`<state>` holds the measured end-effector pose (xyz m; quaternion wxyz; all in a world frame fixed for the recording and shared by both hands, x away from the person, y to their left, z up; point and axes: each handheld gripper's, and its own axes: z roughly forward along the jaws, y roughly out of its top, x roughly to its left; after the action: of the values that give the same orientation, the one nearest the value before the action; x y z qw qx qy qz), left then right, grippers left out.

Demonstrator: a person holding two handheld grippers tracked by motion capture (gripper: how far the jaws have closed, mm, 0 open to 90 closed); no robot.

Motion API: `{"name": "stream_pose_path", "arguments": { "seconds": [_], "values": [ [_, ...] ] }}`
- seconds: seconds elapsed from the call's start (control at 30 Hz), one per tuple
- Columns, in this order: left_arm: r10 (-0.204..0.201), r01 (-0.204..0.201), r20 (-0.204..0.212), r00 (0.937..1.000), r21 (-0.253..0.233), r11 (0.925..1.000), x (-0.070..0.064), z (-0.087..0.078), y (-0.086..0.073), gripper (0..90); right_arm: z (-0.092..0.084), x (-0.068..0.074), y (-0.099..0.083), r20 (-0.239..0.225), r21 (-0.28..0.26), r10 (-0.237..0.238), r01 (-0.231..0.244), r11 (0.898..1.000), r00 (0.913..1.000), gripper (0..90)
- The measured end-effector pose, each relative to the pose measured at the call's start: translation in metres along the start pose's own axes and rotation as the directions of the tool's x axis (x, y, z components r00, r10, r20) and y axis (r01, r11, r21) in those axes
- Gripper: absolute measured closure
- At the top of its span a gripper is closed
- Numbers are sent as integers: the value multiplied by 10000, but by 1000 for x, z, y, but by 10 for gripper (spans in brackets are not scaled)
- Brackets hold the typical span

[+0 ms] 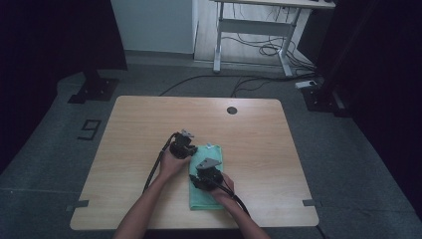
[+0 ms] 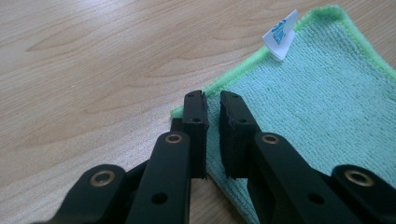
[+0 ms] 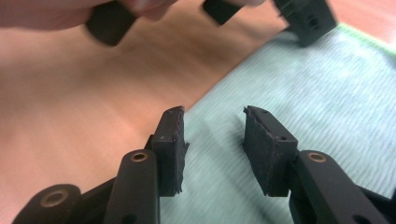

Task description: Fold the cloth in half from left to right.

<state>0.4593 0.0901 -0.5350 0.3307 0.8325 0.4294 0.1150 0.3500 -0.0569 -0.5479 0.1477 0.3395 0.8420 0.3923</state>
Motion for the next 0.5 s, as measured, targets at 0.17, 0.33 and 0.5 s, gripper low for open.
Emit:
{"name": "stream_pose_path", "arguments": {
  "seconds": [0.17, 0.33, 0.5],
  "values": [
    [-31, 31, -15, 10000, -16, 10000, 0, 0, 0, 815, -14, 15, -14, -255, -80, -411, 409, 9991, 9988, 578],
    [-33, 33, -28, 10000, -20, 10000, 0, 0, 0, 816, -24, 26, -24, -485, -181, -530, 521, 9985, 9974, 578],
    [-68, 68, -18, 10000, -34, 10000, 0, 0, 0, 816, -32, 34, -31, -665, -190, -635, 623, 9979, 9958, 571]
  ]
}}
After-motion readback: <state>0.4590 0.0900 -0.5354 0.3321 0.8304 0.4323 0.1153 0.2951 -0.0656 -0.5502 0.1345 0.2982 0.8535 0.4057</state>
